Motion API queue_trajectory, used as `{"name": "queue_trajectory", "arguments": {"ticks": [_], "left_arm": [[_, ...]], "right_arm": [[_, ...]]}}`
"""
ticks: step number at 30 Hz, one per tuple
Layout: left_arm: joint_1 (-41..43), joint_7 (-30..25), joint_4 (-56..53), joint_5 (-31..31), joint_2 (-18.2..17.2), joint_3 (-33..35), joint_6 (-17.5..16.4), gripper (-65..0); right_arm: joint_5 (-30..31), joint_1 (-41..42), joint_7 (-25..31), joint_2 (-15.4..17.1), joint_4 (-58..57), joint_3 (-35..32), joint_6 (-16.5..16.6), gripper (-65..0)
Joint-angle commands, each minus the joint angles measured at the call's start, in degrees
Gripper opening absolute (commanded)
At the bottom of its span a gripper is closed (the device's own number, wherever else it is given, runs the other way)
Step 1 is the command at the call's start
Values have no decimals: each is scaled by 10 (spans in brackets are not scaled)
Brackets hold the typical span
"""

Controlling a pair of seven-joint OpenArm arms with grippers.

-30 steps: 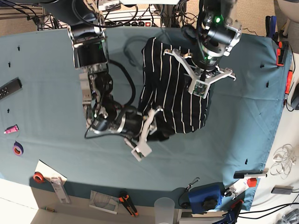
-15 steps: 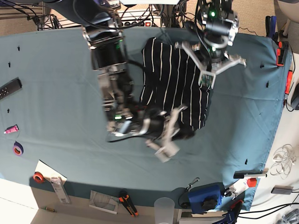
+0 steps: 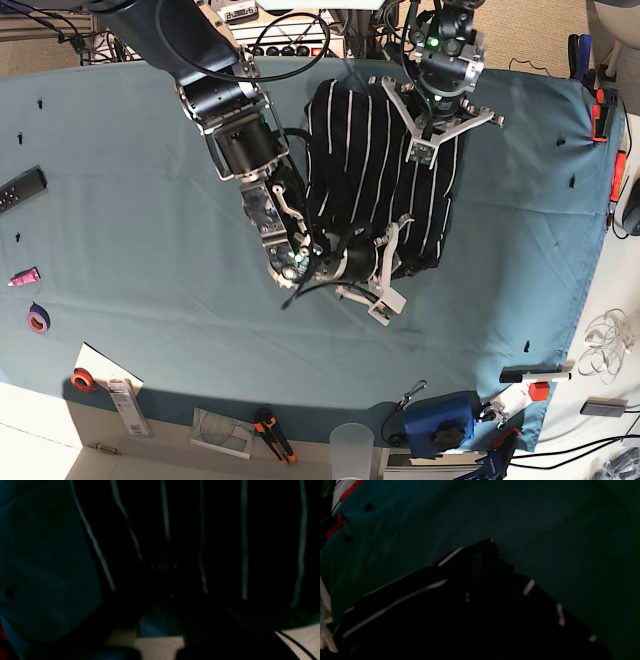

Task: Layout the t-shirt on the table in an organized manner, then fold the t-shirt properly
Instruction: 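Press and tuck the stack's edges with both grippers to square it, then release the shirt and lift both grippers away from the stack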

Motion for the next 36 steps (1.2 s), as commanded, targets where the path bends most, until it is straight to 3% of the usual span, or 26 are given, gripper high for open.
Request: {"name": "queue_trajectory", "arguments": {"ticks": [1, 8, 11, 17, 23, 25, 29, 32, 34, 36], "left_arm": [[7, 38, -17, -10, 1, 1, -4, -650], [8, 43, -11, -10, -10, -16, -3, -650], [8, 51, 26, -10, -10, -17, -3, -650], [-2, 31, 153, -10, -10, -17, -4, -650], [-8, -23, 187, -10, -12, -18, -4, -650], [-11, -29, 187, -10, -17, -20, -4, -650], [-34, -31, 187, -17, -18, -70, -4, -650], [-38, -40, 187, -77, -18, -143, -9, -650], [-38, -40, 187, -125, -18, -195, -39, -650], [-37, -40, 187, -165, -18, -239, -66, -650]], "right_arm": [[-3, 23, 15, -4, 7, 1, -12, -650], [-5, 27, 13, -4, 8, 1, -21, -650], [25, 26, -2, -4, 20, 8, -20, -650], [144, 26, -123, -4, 109, 86, 1, -650], [317, 23, -322, -4, 158, 166, 1, -650], [365, 9, -362, -4, 158, 174, 1, -650], [400, -44, -371, -4, 158, 167, 1, -650], [398, -86, -369, -4, 158, 153, 1, -650], [377, -109, -355, -4, 158, 140, 1, -650], [311, -130, -311, -3, 158, 124, 1, -650]]}}
